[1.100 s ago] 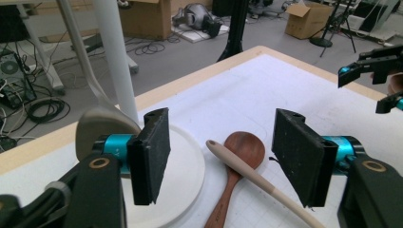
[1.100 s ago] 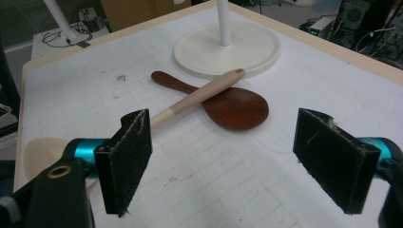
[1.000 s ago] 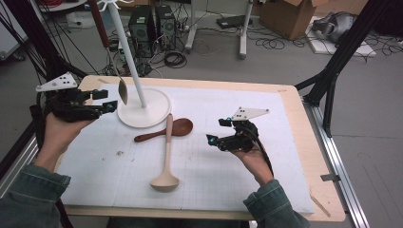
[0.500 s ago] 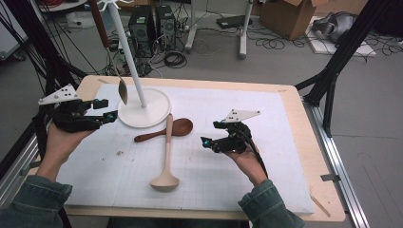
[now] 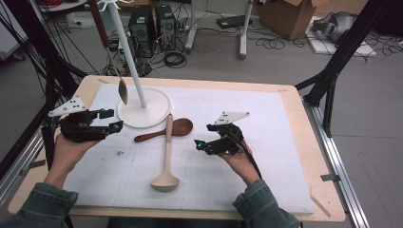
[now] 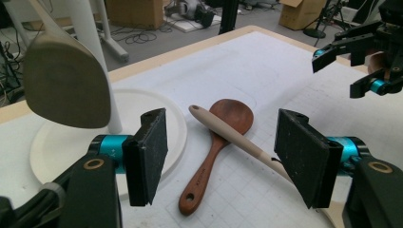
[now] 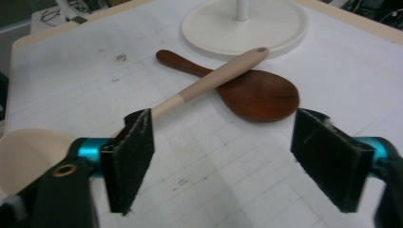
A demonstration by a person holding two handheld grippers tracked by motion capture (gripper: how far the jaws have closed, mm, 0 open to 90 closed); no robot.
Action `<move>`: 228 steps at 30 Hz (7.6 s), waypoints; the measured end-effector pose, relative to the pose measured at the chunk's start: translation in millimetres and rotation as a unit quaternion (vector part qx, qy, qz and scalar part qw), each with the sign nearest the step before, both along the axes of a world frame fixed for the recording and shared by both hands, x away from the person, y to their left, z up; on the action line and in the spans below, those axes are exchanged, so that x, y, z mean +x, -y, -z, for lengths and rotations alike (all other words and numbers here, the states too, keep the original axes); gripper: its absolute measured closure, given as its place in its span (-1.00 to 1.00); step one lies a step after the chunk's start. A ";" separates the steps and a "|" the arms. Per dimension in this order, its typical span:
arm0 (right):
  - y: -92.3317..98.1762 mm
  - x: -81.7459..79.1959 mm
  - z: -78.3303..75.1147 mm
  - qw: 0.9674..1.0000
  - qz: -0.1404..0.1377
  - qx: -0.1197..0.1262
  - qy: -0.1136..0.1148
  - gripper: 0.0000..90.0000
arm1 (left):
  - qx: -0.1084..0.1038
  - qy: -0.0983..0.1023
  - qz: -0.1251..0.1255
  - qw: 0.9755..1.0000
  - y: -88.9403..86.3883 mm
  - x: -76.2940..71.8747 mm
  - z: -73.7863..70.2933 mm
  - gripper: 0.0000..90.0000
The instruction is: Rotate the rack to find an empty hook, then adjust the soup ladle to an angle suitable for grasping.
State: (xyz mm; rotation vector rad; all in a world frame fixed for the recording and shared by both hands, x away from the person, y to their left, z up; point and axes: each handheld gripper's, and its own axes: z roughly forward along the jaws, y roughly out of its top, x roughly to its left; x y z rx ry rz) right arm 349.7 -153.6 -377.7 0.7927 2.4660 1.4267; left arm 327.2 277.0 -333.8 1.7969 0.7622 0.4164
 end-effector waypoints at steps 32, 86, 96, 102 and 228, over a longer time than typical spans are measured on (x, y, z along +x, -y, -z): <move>-37.3 14.7 31.2 0.997 -0.042 -0.034 -0.050 0.66 | 0.003 -0.011 -0.011 1.000 12.7 -12.4 51.2 -0.31; -67.4 23.6 34.8 0.996 -0.064 -0.023 -0.065 0.99 | 0.038 -0.021 -0.027 0.999 14.8 -11.2 72.0 -0.65; -78.6 20.9 36.3 0.994 -0.076 -0.016 -0.073 0.99 | 0.041 -0.020 -0.029 0.999 14.3 -11.2 72.0 -0.64; -91.3 17.7 38.5 0.993 -0.087 -0.023 -0.073 0.99 | 0.040 -0.020 -0.029 0.999 14.2 -11.8 72.0 -0.63; -125.5 -12.8 26.9 0.992 -0.069 0.020 -0.104 0.54 | -0.027 -0.114 0.070 0.991 60.4 24.4 57.5 -0.19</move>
